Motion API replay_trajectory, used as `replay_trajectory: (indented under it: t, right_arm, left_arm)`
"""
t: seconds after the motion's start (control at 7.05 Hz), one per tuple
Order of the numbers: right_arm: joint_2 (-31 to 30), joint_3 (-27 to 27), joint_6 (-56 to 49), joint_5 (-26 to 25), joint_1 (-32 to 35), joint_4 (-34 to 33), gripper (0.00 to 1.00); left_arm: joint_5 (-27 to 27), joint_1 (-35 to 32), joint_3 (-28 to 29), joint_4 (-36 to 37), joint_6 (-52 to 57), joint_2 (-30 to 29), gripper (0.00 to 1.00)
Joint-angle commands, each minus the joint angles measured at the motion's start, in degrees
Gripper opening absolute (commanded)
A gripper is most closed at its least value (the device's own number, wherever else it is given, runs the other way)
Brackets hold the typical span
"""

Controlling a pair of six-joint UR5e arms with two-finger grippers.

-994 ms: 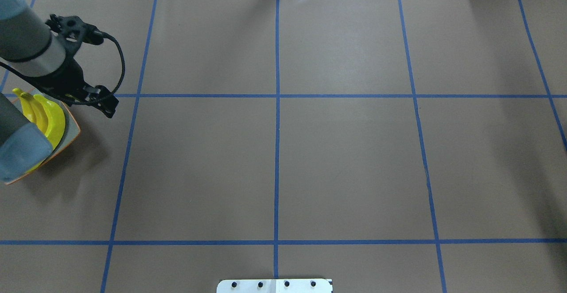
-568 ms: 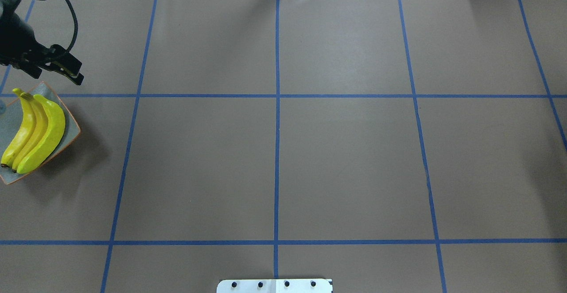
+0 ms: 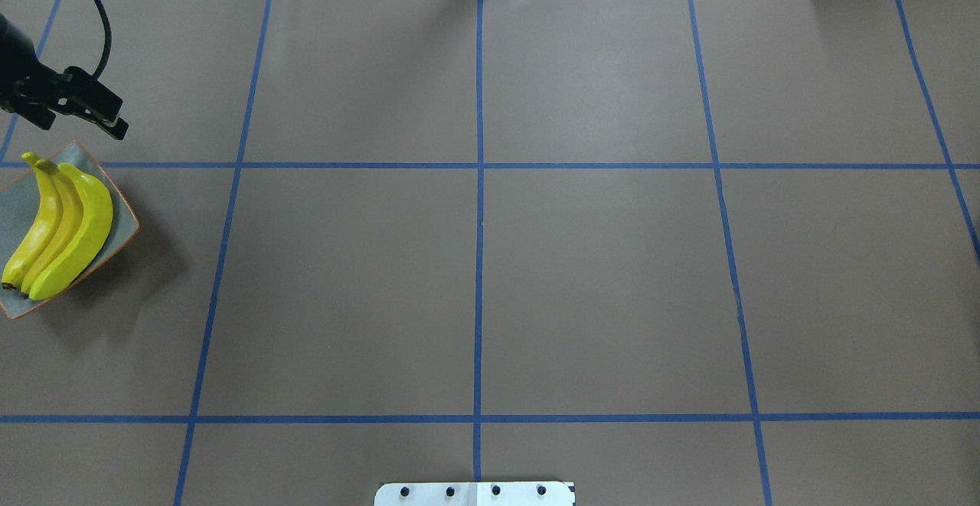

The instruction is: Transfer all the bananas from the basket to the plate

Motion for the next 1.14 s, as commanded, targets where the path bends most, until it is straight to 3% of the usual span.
replay_trajectory:
  t: [0.0, 0.99]
  right_arm:
    - [0.0, -1.5, -0.3, 0.0, 0.0, 1.5, 0.99]
    - [0.6, -2.4, -0.4, 0.2, -2.7, 1.3, 0.96]
  left_arm:
    - [0.0, 0.0, -0.6, 0.0, -0.4, 0.2, 1.0]
    - [0.0, 0.0, -0.6, 0.0, -0.6, 0.1, 1.0]
